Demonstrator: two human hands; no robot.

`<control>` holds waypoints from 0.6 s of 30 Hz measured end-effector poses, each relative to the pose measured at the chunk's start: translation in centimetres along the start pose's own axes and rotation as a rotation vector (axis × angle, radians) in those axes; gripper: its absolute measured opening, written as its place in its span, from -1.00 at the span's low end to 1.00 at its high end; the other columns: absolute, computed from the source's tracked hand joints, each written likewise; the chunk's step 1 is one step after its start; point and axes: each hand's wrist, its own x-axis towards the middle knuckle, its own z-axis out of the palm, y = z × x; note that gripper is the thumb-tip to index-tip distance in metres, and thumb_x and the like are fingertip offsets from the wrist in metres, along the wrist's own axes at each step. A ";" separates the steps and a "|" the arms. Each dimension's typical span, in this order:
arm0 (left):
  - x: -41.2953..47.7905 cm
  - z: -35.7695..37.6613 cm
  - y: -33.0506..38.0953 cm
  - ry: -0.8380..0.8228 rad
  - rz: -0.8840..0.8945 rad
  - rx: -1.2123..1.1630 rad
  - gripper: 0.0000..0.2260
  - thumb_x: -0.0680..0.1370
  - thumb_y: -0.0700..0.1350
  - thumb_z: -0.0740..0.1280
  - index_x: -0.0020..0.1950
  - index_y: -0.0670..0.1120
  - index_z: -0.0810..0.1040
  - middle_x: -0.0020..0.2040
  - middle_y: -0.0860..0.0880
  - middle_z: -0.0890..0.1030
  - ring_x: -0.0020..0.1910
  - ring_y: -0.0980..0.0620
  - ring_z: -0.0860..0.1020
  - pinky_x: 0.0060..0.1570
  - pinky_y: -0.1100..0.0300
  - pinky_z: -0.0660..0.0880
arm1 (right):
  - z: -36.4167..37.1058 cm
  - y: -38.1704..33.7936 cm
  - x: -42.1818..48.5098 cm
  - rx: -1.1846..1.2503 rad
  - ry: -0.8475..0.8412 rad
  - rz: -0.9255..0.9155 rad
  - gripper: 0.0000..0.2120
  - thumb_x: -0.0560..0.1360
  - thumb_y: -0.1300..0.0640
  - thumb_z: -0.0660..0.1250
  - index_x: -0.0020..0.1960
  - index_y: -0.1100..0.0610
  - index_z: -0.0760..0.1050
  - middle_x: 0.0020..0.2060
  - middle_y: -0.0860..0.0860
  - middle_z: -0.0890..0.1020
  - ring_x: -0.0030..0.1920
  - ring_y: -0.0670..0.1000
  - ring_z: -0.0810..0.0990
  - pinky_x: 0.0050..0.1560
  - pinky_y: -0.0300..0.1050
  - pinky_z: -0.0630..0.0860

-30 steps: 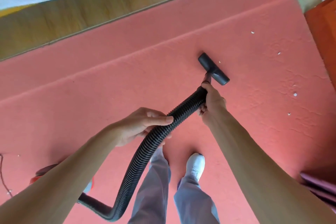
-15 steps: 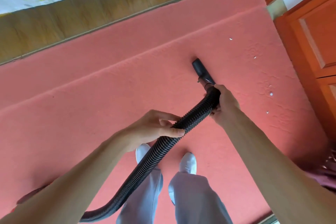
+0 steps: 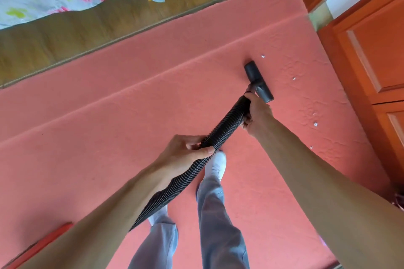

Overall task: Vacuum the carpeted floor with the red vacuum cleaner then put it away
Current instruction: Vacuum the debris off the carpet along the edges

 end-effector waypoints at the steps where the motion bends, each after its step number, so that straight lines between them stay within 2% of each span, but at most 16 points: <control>1: 0.2 0.5 1.2 -0.003 0.010 -0.004 -0.81 0.52 -0.08 0.48 0.00 0.23 0.72 -0.25 0.11 0.67 -0.24 0.14 0.56 -0.12 0.22 0.43 | -0.5 -1.3 0.1 0.021 -0.005 0.004 -0.69 0.46 0.00 0.43 0.11 0.13 0.49 -0.24 0.07 0.58 -0.39 -0.02 0.52 -0.48 -0.30 0.44; 3: 0.4 1.1 3.7 -0.047 0.017 0.003 -0.80 0.52 -0.11 0.47 0.06 0.17 0.73 -0.25 0.11 0.66 -0.23 0.15 0.56 -0.12 0.25 0.44 | -1.5 -3.7 -0.1 0.047 -0.030 0.005 -0.71 0.45 0.02 0.44 0.08 0.14 0.52 -0.12 0.11 0.65 -0.36 0.00 0.56 -0.44 -0.28 0.46; 6: 0.1 0.9 7.7 -0.153 0.056 0.045 -0.77 0.48 -0.10 0.49 0.11 0.11 0.72 -0.11 0.05 0.74 -0.09 0.14 0.65 0.07 0.22 0.51 | -3.2 -6.6 -1.2 0.084 -0.085 -0.015 -0.64 0.45 0.02 0.44 0.17 0.17 0.54 0.04 0.16 0.69 -0.35 0.02 0.58 -0.51 -0.30 0.45; 8: -0.1 0.7 10.6 -0.182 0.103 0.042 -0.75 0.46 -0.09 0.48 0.13 0.05 0.72 -0.07 -0.04 0.75 -0.07 0.10 0.67 0.12 0.17 0.53 | -4.0 -9.1 -1.7 0.111 -0.113 -0.037 -0.64 0.44 0.02 0.44 0.16 0.18 0.55 -0.06 0.13 0.68 -0.39 0.00 0.56 -0.50 -0.30 0.46; 10: 0.2 1.1 13.7 -0.177 0.148 0.041 -0.74 0.45 -0.08 0.47 0.13 0.01 0.72 -0.05 -0.09 0.75 -0.06 0.07 0.67 0.16 0.13 0.54 | -4.5 -12.0 -2.0 0.139 -0.151 -0.061 -0.71 0.44 0.02 0.42 0.09 0.16 0.56 -0.21 0.08 0.62 -0.42 -0.01 0.54 -0.40 -0.26 0.50; 13: 1.2 2.4 17.2 -0.160 0.181 0.042 -0.65 0.37 0.05 0.47 0.11 -0.02 0.73 -0.04 -0.09 0.75 -0.02 0.01 0.67 0.26 -0.02 0.50 | -4.8 -16.1 -1.6 0.120 -0.204 -0.078 -0.74 0.47 0.00 0.38 0.07 0.13 0.53 -0.23 0.06 0.56 -0.39 -0.01 0.52 -0.23 -0.18 0.48; 15: 1.8 3.2 18.3 -0.143 0.181 0.047 -0.62 0.34 0.11 0.46 0.07 -0.05 0.74 -0.04 -0.14 0.74 -0.05 -0.03 0.67 0.26 -0.07 0.49 | -4.9 -17.4 -0.9 0.054 -0.226 -0.071 -0.73 0.46 -0.02 0.38 0.08 0.11 0.51 -0.23 0.05 0.54 -0.37 -0.02 0.50 -0.24 -0.19 0.44; 18: 2.3 3.5 17.9 -0.147 0.124 -0.030 -0.65 0.38 0.08 0.46 0.02 -0.13 0.74 -0.07 -0.22 0.73 -0.15 -0.11 0.67 0.12 -0.09 0.56 | -5.2 -17.1 0.2 -0.046 -0.200 -0.066 -0.77 0.44 0.00 0.41 0.00 0.12 0.50 -0.30 0.04 0.51 -0.40 -0.03 0.46 -0.35 -0.23 0.40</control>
